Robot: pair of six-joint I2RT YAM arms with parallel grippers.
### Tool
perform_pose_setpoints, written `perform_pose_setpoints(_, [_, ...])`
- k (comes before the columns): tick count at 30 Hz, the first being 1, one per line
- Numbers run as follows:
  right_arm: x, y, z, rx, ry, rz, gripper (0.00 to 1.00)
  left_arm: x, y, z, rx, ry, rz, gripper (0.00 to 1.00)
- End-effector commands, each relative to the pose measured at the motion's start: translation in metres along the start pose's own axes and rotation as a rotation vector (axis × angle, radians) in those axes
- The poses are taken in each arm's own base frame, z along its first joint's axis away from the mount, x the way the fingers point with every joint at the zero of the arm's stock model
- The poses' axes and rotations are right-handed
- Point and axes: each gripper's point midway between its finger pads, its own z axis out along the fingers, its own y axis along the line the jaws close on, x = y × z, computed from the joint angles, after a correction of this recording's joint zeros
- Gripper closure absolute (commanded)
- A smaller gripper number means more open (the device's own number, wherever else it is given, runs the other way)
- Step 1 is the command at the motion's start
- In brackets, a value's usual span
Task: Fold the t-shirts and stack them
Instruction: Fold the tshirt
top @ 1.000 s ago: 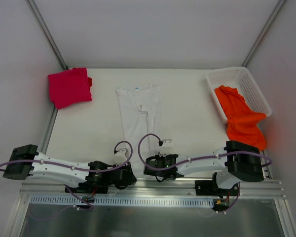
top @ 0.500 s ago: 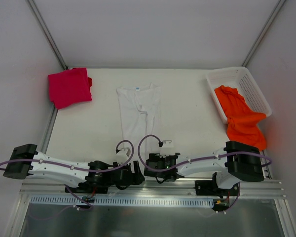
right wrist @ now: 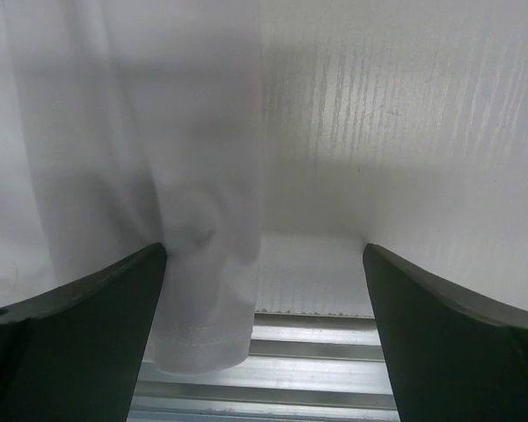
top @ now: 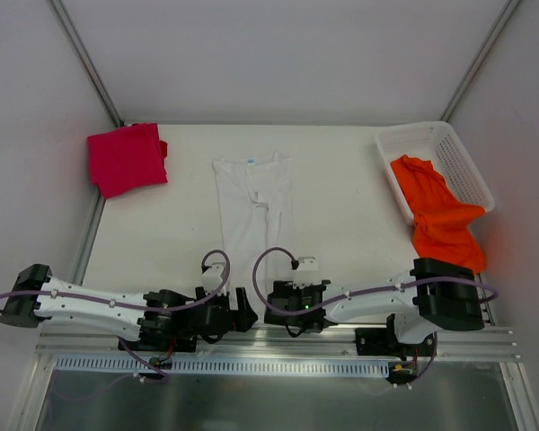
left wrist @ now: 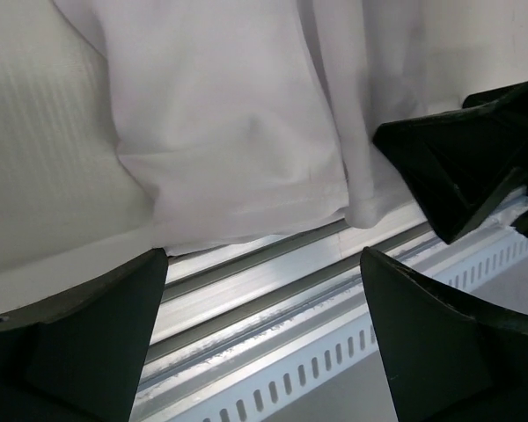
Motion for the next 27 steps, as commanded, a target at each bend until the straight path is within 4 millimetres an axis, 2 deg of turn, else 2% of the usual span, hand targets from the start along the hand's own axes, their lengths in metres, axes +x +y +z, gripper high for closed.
perform_pose_setpoints(1, [-0.006,-0.009,-0.007,-0.015,-0.036,0.026,0.02,-0.010,0.017,-0.005,-0.074,-0.041,0.064,0.08])
perform_pose_setpoints(7, [-0.018,0.012,-0.019,-0.227,-0.129,0.075,0.05,-0.018,0.031,-0.009,-0.120,-0.066,0.105,0.10])
perform_pose_setpoints(8, [-0.017,0.006,-0.019,-0.258,-0.141,0.082,0.07,-0.019,0.032,-0.011,-0.123,-0.071,0.109,0.10])
perform_pose_setpoints(9, [-0.020,0.016,-0.022,-0.320,-0.155,0.102,0.08,-0.020,0.036,-0.012,-0.133,-0.075,0.112,0.10])
perform_pose_setpoints(11, [-0.020,0.011,-0.021,-0.362,-0.168,0.124,0.09,-0.020,0.041,-0.011,-0.128,-0.084,0.095,0.10])
perform_pose_setpoints(12, [-0.023,0.015,-0.024,-0.392,-0.180,0.138,0.10,-0.020,0.042,-0.011,-0.123,-0.087,0.084,0.10])
perform_pose_setpoints(15, [-0.024,0.011,-0.024,-0.397,-0.188,0.145,0.12,-0.018,0.050,-0.008,-0.141,-0.090,0.075,0.11])
perform_pose_setpoints(19, [-0.023,0.009,-0.021,-0.364,-0.182,0.151,0.26,-0.015,0.058,-0.004,-0.180,-0.093,0.079,0.12])
perform_pose_setpoints(27, [-0.015,0.015,-0.016,-0.354,-0.153,0.140,0.36,-0.007,0.068,0.003,-0.248,-0.084,0.049,0.18])
